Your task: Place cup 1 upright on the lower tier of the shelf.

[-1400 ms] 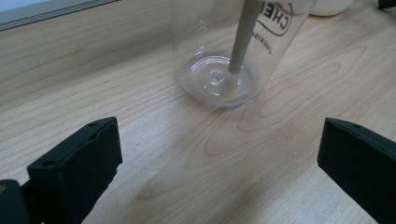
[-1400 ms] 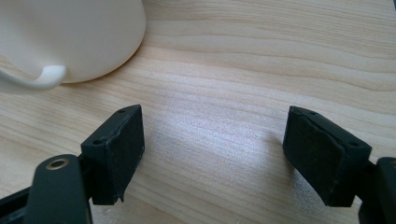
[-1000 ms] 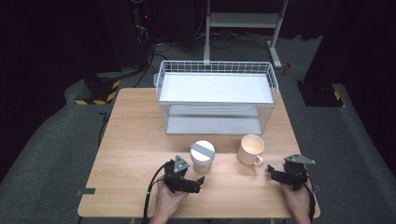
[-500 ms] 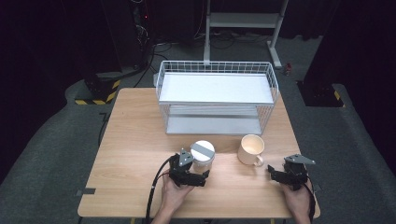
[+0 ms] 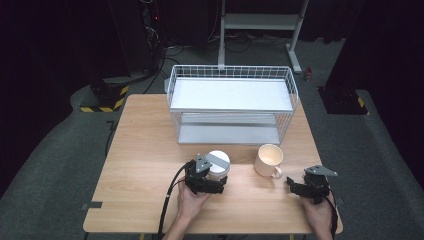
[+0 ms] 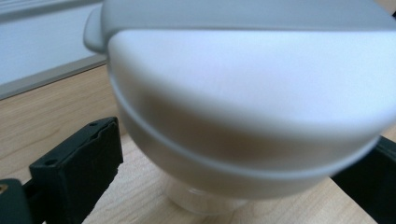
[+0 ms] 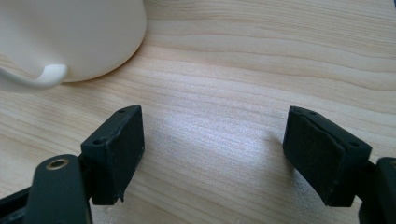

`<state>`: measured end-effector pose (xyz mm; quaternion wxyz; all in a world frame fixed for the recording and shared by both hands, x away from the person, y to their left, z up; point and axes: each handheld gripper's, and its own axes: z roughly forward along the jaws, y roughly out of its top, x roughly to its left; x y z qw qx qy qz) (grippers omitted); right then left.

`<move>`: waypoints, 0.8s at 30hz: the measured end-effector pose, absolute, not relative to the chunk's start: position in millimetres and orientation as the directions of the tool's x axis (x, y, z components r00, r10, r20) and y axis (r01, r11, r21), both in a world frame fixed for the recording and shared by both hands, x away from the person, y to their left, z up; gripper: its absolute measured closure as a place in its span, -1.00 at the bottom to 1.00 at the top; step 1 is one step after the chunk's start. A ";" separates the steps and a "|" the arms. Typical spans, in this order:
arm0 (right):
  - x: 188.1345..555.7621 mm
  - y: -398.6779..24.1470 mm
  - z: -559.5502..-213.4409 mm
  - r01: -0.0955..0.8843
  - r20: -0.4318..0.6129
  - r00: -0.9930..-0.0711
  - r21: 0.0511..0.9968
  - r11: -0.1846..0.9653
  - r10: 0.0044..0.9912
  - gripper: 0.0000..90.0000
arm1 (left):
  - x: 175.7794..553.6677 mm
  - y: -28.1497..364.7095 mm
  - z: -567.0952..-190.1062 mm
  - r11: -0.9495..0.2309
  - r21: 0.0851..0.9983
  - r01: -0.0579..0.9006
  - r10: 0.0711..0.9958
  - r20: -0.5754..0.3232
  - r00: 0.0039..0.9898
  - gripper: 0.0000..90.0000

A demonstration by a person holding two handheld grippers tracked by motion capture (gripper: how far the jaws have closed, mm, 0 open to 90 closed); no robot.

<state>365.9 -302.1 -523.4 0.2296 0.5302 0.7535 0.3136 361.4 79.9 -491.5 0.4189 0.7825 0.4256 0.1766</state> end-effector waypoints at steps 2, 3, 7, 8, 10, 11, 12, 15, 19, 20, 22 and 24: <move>365.9 -302.1 -523.4 0.655 -0.013 -0.332 0.716 0.241 0.943 -0.54 | 362.5 77.7 -491.9 -0.287 0.808 0.515 0.813 -0.079 0.577 -0.94; 365.8 -302.0 -523.4 0.656 -0.012 -0.331 0.716 0.240 0.943 -0.54 | 363.0 76.7 -492.2 -0.289 0.808 0.513 0.814 -0.075 0.577 -0.92; 365.9 -302.1 -523.4 0.655 -0.013 -0.332 0.716 0.241 0.943 -0.54 | 364.7 74.1 -493.9 -0.294 0.807 0.512 0.814 -0.070 0.577 -0.87; 365.8 -302.0 -523.4 0.656 -0.012 -0.331 0.716 0.239 0.943 -0.54 | 364.9 73.7 -494.4 -0.294 0.807 0.512 0.814 -0.069 0.577 -0.85; 365.7 -302.0 -523.4 0.656 -0.012 -0.331 0.716 0.239 0.943 -0.54 | 364.9 73.2 -494.9 -0.296 0.808 0.509 0.813 -0.067 0.579 -0.80; 365.7 -302.0 -523.4 0.656 -0.012 -0.331 0.716 0.240 0.943 -0.54 | 364.7 72.9 -495.0 -0.296 0.810 0.506 0.812 -0.065 0.579 -0.77; 365.7 -302.0 -523.4 0.656 -0.012 -0.331 0.716 0.239 0.943 -0.54 | 364.7 72.9 -494.9 -0.298 0.811 0.504 0.811 -0.063 0.582 -0.73; 365.7 -302.0 -523.4 0.656 -0.012 -0.332 0.716 0.240 0.943 -0.54 | 364.9 72.6 -495.5 -0.307 0.809 0.502 0.813 -0.051 0.580 -0.65; 365.7 -302.0 -523.4 0.656 -0.012 -0.332 0.716 0.240 0.943 -0.54 | 364.1 72.9 -495.6 -0.326 0.808 0.490 0.809 -0.029 0.587 -0.60; 365.7 -302.0 -523.4 0.656 -0.012 -0.332 0.716 0.240 0.943 -0.54 | 363.7 72.7 -495.7 -0.324 0.809 0.491 0.809 -0.032 0.586 -0.59; 365.6 -302.0 -523.4 0.656 -0.012 -0.332 0.716 0.240 0.943 -0.54 | 363.5 72.6 -495.7 -0.328 0.810 0.486 0.809 -0.024 0.587 -0.59; 365.7 -302.0 -523.4 0.656 -0.012 -0.332 0.716 0.240 0.943 -0.54 | 363.1 72.3 -495.7 -0.331 0.810 0.484 0.809 -0.020 0.587 -0.59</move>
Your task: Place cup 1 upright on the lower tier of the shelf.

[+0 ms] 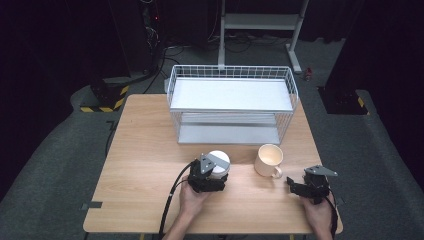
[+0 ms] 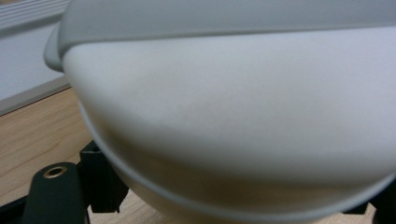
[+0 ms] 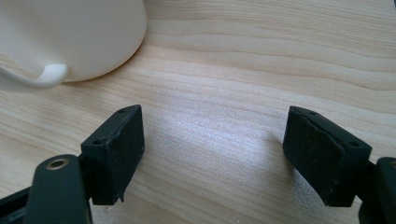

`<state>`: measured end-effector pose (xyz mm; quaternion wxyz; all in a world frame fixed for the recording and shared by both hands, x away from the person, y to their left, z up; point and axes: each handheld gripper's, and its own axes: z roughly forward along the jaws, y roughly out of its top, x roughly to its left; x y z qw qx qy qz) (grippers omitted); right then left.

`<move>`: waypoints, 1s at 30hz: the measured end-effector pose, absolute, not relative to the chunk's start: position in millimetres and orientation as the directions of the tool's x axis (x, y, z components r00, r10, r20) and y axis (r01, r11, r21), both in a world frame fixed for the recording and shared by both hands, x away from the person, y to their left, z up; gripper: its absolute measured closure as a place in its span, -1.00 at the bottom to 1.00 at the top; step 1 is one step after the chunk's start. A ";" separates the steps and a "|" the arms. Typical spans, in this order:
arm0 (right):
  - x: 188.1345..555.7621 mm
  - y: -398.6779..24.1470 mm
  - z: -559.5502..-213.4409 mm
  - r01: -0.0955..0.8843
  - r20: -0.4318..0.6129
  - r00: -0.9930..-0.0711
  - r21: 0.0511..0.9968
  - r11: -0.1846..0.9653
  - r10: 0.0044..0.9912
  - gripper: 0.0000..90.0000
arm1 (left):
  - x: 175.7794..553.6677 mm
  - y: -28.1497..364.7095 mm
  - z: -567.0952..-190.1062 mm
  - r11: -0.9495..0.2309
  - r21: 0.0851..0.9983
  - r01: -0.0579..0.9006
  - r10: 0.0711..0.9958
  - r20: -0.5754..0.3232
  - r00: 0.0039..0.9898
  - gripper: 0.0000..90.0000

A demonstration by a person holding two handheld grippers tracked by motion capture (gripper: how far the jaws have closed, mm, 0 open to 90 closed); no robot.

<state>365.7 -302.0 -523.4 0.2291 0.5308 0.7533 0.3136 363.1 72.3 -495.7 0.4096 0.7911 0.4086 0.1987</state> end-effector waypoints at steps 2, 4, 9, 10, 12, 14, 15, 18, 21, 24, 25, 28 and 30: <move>365.6 -302.0 -523.4 0.656 -0.012 -0.332 0.716 0.240 0.943 -0.54 | 362.9 72.3 -495.6 -0.332 0.811 0.482 0.809 -0.018 0.588 -0.58; 365.6 -302.0 -523.4 0.656 -0.012 -0.332 0.716 0.240 0.943 -0.54 | 362.8 72.4 -495.5 -0.337 0.811 0.479 0.808 -0.013 0.590 -0.58; 365.6 -302.0 -523.4 0.656 -0.012 -0.332 0.716 0.240 0.943 -0.54 | 362.0 72.4 -495.2 -0.341 0.811 0.475 0.805 -0.010 0.594 -0.58; 365.6 -302.0 -523.4 0.656 -0.012 -0.332 0.716 0.240 0.943 -0.54 | 361.9 72.5 -495.1 -0.345 0.810 0.474 0.803 -0.007 0.596 -0.58; 365.6 -302.0 -523.4 0.656 -0.012 -0.332 0.716 0.240 0.943 -0.54 | 361.7 72.4 -495.0 -0.349 0.811 0.469 0.801 -0.001 0.598 -0.58; 365.6 -302.0 -523.4 0.656 -0.012 -0.332 0.716 0.240 0.943 -0.54 | 361.2 71.9 -495.2 -0.346 0.812 0.471 0.799 -0.007 0.601 -0.58; 365.6 -302.1 -523.4 0.656 -0.012 -0.332 0.716 0.240 0.943 -0.54 | 361.2 71.8 -495.2 -0.346 0.812 0.470 0.798 -0.009 0.603 -0.58; 365.6 -301.8 -523.3 0.657 -0.010 -0.330 0.716 0.237 0.944 -0.54 | 361.5 72.0 -495.2 -0.342 0.812 0.473 0.797 -0.016 0.604 -0.58; 365.6 -301.8 -523.3 0.657 -0.010 -0.330 0.716 0.237 0.944 -0.54 | 362.0 72.9 -494.9 -0.343 0.812 0.473 0.796 -0.016 0.606 -0.58; 365.6 -301.9 -523.3 0.657 -0.010 -0.330 0.715 0.237 0.944 -0.54 | 362.3 73.2 -494.9 -0.339 0.812 0.476 0.796 -0.023 0.605 -0.57; 365.6 -301.9 -523.3 0.657 -0.010 -0.330 0.715 0.238 0.944 -0.54 | 362.6 73.5 -494.8 -0.339 0.812 0.475 0.796 -0.022 0.606 -0.57; 365.6 -301.9 -523.3 0.657 -0.010 -0.330 0.716 0.238 0.944 -0.54 | 362.8 74.1 -494.7 -0.339 0.811 0.476 0.794 -0.025 0.607 -0.57; 365.6 -301.9 -523.3 0.657 -0.010 -0.330 0.716 0.237 0.944 -0.54 | 362.9 74.7 -494.4 -0.341 0.811 0.475 0.794 -0.021 0.608 -0.57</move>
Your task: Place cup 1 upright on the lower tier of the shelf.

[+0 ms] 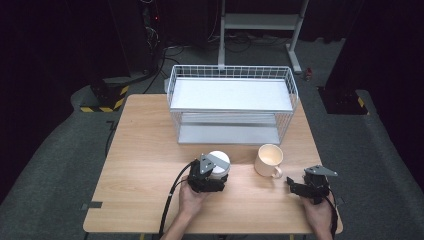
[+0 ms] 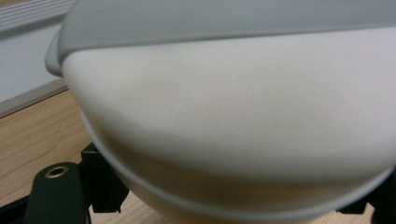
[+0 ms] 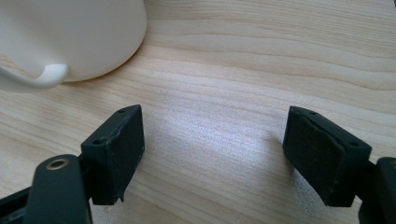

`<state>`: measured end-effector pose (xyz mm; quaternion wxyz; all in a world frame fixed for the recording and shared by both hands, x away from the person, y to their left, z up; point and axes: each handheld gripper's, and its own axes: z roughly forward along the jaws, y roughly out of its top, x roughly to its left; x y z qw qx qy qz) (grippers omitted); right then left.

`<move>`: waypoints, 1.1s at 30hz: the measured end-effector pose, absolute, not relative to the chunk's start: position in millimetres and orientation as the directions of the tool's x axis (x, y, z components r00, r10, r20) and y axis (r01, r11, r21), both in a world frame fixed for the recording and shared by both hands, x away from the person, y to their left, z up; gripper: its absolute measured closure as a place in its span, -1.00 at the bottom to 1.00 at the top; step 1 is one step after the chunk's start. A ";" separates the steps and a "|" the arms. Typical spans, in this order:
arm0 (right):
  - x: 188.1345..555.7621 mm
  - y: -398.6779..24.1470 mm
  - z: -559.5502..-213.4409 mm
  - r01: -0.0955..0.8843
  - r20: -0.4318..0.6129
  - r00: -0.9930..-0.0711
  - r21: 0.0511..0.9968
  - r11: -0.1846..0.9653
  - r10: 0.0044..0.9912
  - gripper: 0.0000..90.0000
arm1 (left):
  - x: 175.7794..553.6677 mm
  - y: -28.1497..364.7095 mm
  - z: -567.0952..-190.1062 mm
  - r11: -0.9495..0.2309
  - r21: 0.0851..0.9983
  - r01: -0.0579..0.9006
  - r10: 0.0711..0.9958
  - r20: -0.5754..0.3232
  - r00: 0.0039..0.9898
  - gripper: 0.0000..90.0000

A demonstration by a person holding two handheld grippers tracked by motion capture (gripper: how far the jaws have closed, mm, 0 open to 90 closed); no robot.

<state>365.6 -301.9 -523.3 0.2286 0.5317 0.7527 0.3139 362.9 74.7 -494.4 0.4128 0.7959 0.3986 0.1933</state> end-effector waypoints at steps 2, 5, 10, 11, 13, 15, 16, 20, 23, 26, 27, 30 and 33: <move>365.6 -301.9 -523.3 0.657 -0.010 -0.330 0.716 0.238 0.944 -0.54 | 363.3 75.3 -494.2 -0.338 0.811 0.477 0.793 -0.028 0.608 -0.57; 365.6 -301.9 -523.3 0.657 -0.010 -0.330 0.715 0.237 0.944 -0.54 | 363.4 76.1 -493.6 -0.331 0.813 0.478 0.795 -0.033 0.606 -0.57; 365.6 -301.8 -523.3 0.657 -0.010 -0.330 0.716 0.237 0.944 -0.54 | 364.1 78.7 -492.1 -0.316 0.816 0.484 0.795 -0.050 0.604 -0.57; 365.6 -301.8 -523.3 0.657 -0.010 -0.330 0.716 0.237 0.944 -0.54 | 364.3 79.2 -491.8 -0.317 0.816 0.484 0.795 -0.050 0.605 -0.57; 365.6 -301.8 -523.3 0.657 -0.010 -0.330 0.716 0.237 0.944 -0.54 | 364.5 79.6 -491.5 -0.313 0.816 0.486 0.796 -0.054 0.603 -0.57; 365.6 -301.9 -523.3 0.657 -0.010 -0.330 0.715 0.238 0.944 -0.54 | 365.3 80.8 -491.2 -0.317 0.814 0.487 0.796 -0.050 0.603 -0.57; 365.6 -301.8 -523.3 0.657 -0.010 -0.330 0.715 0.237 0.944 -0.54 | 365.6 81.1 -491.2 -0.315 0.814 0.488 0.798 -0.052 0.601 -0.57; 365.6 -301.9 -523.3 0.657 -0.010 -0.330 0.715 0.237 0.944 -0.54 | 366.3 82.3 -490.4 -0.316 0.813 0.490 0.799 -0.050 0.599 -0.57; 365.6 -301.9 -523.3 0.657 -0.010 -0.330 0.716 0.238 0.944 -0.54 | 367.9 81.3 -485.4 -0.336 0.809 0.482 0.799 -0.026 0.601 -0.57; 365.6 -301.8 -523.3 0.657 -0.010 -0.330 0.715 0.238 0.944 -0.54 | 369.4 80.6 -480.8 -0.325 0.816 0.477 0.798 -0.034 0.602 -0.57; 365.6 -301.8 -523.3 0.657 -0.010 -0.330 0.716 0.237 0.944 -0.54 | 370.5 80.9 -479.3 -0.332 0.814 0.477 0.798 -0.028 0.602 -0.57; 365.6 -301.8 -523.3 0.657 -0.010 -0.330 0.716 0.237 0.944 -0.54 | 372.6 80.5 -476.1 -0.336 0.813 0.476 0.798 -0.023 0.602 -0.57; 365.6 -301.8 -523.3 0.657 -0.010 -0.330 0.716 0.237 0.944 -0.54 | 375.5 80.0 -473.0 -0.333 0.814 0.476 0.798 -0.026 0.602 -0.57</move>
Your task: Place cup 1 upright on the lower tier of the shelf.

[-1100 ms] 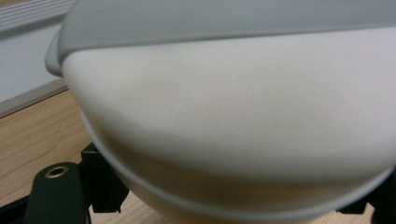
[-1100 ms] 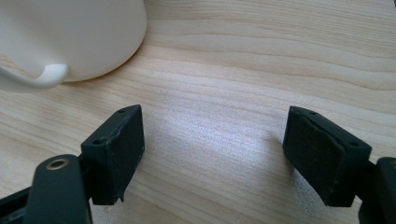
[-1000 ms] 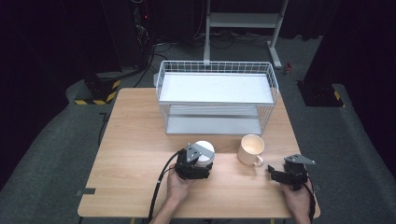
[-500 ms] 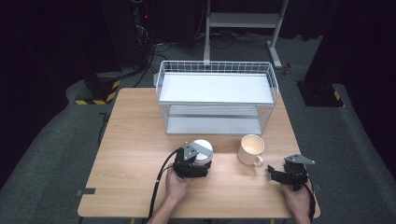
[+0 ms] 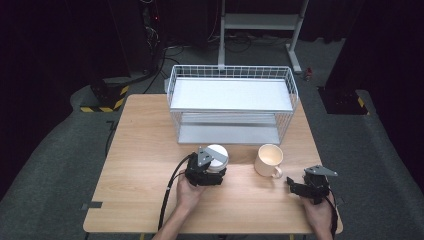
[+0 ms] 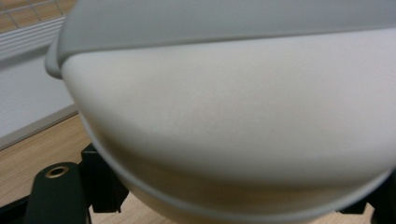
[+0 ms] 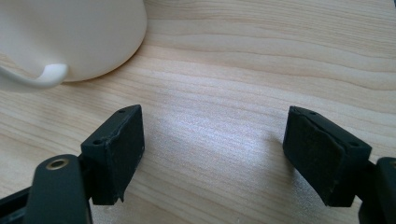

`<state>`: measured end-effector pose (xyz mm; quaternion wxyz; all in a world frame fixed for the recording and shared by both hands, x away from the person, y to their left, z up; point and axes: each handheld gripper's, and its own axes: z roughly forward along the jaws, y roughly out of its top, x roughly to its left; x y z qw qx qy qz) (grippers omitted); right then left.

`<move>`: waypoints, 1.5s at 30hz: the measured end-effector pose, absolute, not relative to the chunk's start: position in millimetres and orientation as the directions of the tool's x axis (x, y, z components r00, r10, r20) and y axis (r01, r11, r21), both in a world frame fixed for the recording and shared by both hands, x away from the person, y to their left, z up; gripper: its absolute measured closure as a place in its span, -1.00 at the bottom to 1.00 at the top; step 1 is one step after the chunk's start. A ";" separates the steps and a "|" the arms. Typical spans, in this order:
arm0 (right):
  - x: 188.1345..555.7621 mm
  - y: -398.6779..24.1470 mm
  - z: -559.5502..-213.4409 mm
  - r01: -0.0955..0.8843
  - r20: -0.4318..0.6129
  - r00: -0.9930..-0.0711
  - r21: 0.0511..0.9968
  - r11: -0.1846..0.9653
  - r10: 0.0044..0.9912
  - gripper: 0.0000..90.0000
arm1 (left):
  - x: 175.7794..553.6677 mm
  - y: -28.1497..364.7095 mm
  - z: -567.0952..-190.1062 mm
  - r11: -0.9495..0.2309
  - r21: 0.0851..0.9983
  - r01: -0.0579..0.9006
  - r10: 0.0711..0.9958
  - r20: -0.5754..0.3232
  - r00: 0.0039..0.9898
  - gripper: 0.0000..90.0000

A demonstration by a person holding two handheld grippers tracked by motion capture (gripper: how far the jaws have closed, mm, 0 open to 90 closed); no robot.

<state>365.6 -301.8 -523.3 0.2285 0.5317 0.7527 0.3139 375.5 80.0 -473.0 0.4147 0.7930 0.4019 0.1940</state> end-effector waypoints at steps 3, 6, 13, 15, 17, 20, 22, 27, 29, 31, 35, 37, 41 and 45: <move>365.6 -301.8 -523.3 0.657 -0.010 -0.330 0.715 0.237 0.944 -0.54 | 379.4 80.3 -470.9 -0.325 0.811 0.487 0.800 -0.039 0.599 -0.57; 365.6 -301.9 -523.3 0.657 -0.010 -0.330 0.716 0.237 0.944 -0.54 | 383.0 80.3 -468.0 -0.329 0.810 0.485 0.801 -0.033 0.598 -0.57; 365.6 -301.9 -523.3 0.657 -0.010 -0.330 0.715 0.237 0.944 -0.54 | 390.7 82.8 -465.1 -0.319 0.804 0.501 0.808 -0.046 0.588 -0.57; 365.6 -301.9 -523.3 0.657 -0.010 -0.330 0.716 0.238 0.944 -0.54 | 392.9 83.8 -464.6 -0.316 0.804 0.504 0.809 -0.049 0.585 -0.57; 365.6 -301.9 -523.3 0.657 -0.010 -0.330 0.715 0.238 0.944 -0.54 | 395.0 84.4 -463.9 -0.315 0.804 0.504 0.811 -0.047 0.583 -0.57; 365.6 -301.9 -523.3 0.657 -0.010 -0.330 0.715 0.237 0.944 -0.54 | 398.1 85.2 -462.2 -0.314 0.804 0.504 0.814 -0.045 0.580 -0.57; 365.6 -301.9 -523.3 0.657 -0.010 -0.330 0.716 0.238 0.944 -0.54 | 400.2 85.9 -461.7 -0.306 0.808 0.503 0.817 -0.049 0.574 -0.57; 365.6 -301.9 -523.3 0.657 -0.010 -0.330 0.716 0.237 0.944 -0.54 | 404.9 89.5 -463.5 -0.294 0.805 0.515 0.826 -0.057 0.561 -0.57; 365.6 -301.9 -523.3 0.657 -0.010 -0.330 0.716 0.237 0.944 -0.54 | 406.6 91.0 -464.3 -0.291 0.806 0.516 0.828 -0.058 0.557 -0.57; 365.6 -301.9 -523.3 0.657 -0.010 -0.330 0.715 0.237 0.944 -0.54 | 408.3 92.9 -464.6 -0.291 0.804 0.518 0.830 -0.058 0.555 -0.57; 365.6 -301.8 -523.3 0.657 -0.010 -0.330 0.715 0.237 0.944 -0.54 | 412.8 96.8 -466.9 -0.292 0.797 0.528 0.838 -0.053 0.543 -0.57; 365.6 -301.9 -523.3 0.657 -0.010 -0.330 0.715 0.237 0.944 -0.54 | 415.0 98.5 -468.4 -0.288 0.797 0.531 0.843 -0.052 0.535 -0.57; 365.6 -301.8 -523.3 0.657 -0.010 -0.330 0.715 0.237 0.944 -0.54 | 418.4 101.5 -470.3 -0.280 0.793 0.541 0.851 -0.055 0.522 -0.57; 365.6 -301.8 -523.3 0.657 -0.010 -0.330 0.716 0.237 0.944 -0.54 | 423.2 103.9 -472.2 -0.292 0.783 0.549 0.857 -0.040 0.513 -0.57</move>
